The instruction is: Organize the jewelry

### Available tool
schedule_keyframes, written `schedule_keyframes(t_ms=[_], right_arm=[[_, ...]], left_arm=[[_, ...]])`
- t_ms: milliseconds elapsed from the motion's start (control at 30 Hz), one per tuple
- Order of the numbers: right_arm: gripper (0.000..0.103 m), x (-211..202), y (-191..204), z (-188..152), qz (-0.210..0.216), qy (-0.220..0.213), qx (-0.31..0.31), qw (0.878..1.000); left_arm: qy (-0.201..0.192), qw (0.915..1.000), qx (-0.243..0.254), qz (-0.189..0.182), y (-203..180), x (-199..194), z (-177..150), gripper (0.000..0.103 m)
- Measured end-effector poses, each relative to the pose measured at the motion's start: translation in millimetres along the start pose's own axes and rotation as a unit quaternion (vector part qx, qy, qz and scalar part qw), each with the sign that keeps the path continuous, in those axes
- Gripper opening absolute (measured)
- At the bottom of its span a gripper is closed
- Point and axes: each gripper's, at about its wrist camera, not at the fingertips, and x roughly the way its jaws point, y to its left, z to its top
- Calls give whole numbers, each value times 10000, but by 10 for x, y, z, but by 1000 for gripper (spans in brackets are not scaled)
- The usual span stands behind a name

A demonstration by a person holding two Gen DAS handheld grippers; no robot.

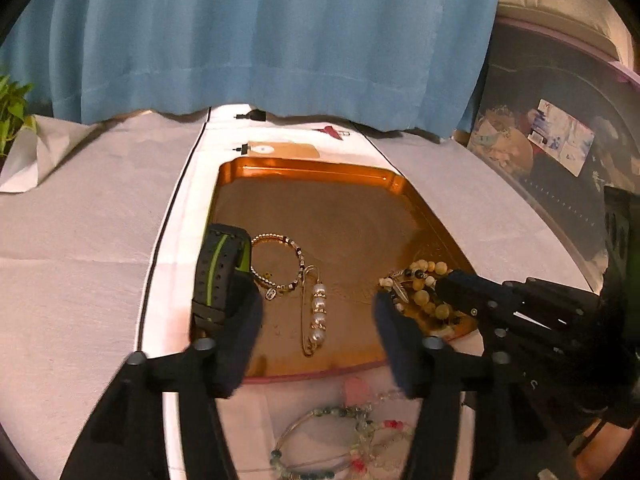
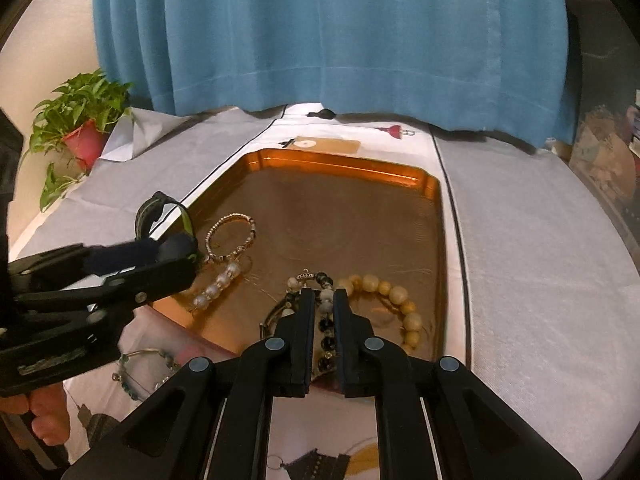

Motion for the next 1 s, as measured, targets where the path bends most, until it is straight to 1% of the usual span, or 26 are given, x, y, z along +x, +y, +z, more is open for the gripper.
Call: schedule_keyframes(t_ms=[67,100,133,167,233,300,333,400,467,533,600,667,700,767,833,933,1000], right_arm=[[18,-67,12,-5,-64,-22,-41,10000],[24,-119,24,-13,-106,-25,-78,9999],[32,-175,35,-26,-125,-29,-93,9999],[36,-280,53,-50,-106,-68,-86,9999],[56,-460,76,-100,-75,-150,-34,9999],[64,-704,117,-170,-97,-227,6,9997],[65,-803,133,-199,-109,-244,17,9996],[67,-1043,192,-264,-126,-269,41,9995],[74,-1307,251,-343,-117,-363,113,9992],[92,-1552,298,-417,-176,-476,244,9984],[100,-1772,360,-486,-194,-544,356,9977],[100,-1994,427,-549,-92,-543,404,9977],[100,-2096,460,-575,-13,-523,424,9977],[101,-2305,532,-618,92,-512,432,9977],[103,-2551,610,-651,142,-572,452,9972],[103,-2868,680,-681,268,-682,563,9957],[103,-3057,723,-681,365,-611,656,9953]], left_arm=[[2,10000,43,-35,-15,-108,-15,60],[-30,10000,46,-42,-28,-164,-28,63],[-71,10000,42,-22,-49,-251,-47,65],[-91,10000,20,-9,-62,-303,-54,67],[-138,9998,-141,-56,-76,-466,-86,70],[-164,9991,-363,-113,-81,-667,-119,72],[-177,9990,-404,-115,-87,-745,-127,74],[-314,9986,-433,35,-123,-1016,-154,77],[-588,9965,-536,249,-116,-1338,-212,87],[-725,9952,-605,264,-110,-1614,-266,94],[-746,9951,-595,264,-127,-1866,-324,95],[-764,9949,-614,256,-154,-2125,-391,95],[-839,9943,-637,190,-195,-2299,-426,96],[-933,9936,-627,144,-246,-2543,-475,99],[-916,9945,-490,157,-350,-2764,-521,101],[-800,9957,-254,394,-560,-3008,-563,101],[-808,9958,-148,407,-698,-3191,-611,101]])
